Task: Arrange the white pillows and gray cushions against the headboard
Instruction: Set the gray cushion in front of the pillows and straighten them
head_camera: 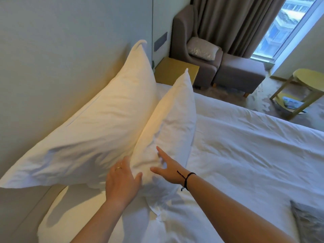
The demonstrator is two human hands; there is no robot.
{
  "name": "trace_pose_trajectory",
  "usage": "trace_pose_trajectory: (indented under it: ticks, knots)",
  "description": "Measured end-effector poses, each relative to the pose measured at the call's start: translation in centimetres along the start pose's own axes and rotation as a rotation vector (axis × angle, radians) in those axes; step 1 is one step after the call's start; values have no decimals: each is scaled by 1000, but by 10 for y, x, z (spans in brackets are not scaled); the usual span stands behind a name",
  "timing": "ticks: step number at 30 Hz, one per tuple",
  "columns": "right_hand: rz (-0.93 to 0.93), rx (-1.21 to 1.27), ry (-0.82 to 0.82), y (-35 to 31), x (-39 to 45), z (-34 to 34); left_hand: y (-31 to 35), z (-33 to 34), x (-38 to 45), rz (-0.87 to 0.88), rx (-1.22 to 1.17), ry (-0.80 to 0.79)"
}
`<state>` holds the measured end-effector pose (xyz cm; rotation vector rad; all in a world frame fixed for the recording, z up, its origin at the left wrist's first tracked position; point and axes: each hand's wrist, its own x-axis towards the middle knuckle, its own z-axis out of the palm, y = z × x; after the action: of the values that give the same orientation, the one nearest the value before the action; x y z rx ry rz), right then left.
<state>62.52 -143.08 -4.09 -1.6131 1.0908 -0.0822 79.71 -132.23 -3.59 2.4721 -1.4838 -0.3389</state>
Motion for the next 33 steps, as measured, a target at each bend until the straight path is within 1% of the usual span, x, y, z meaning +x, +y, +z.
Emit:
trace_pose_trajectory:
  ticks: [2, 6, 7, 9, 13, 16, 18, 20, 22, 24, 27, 29, 33]
  knots:
    - [55, 117, 67, 27, -28, -4, 25, 2, -13, 144, 103, 0]
    - [227, 306, 241, 102, -94, -19, 91, 21, -54, 540, 41, 23]
    - [270, 328, 280, 123, -111, -25, 108, 28, -68, 624, 3, -4]
    - [341, 379, 373, 170, -150, -40, 143, 47, -95, 711, -57, -120]
    - [519, 420, 565, 269, -234, -74, 193, 90, -137, 747, -27, -334]
    - [681, 374, 688, 347, -302, -98, 227, 120, -160, 803, 55, -390]
    - [784, 341, 777, 395, -346, -111, 251, 138, -174, 805, 110, -433]
    - [904, 237, 832, 439, -387, -119, 278, 157, -185, 797, 143, -473]
    - [1032, 108, 810, 479, -421, -120, 304, 178, -198, 783, 155, -508]
    - [1122, 27, 715, 513, -446, -116, 329, 201, -212, 775, 153, -548]
    - [1143, -40, 587, 547, -460, -101, 364, 234, -235, 765, 149, -621]
    - [1140, -62, 571, 559, -455, -92, 381, 251, -254, 758, 145, -673]
    - [1170, -132, 617, 575, -439, -84, 395, 272, -287, 738, 146, -767]
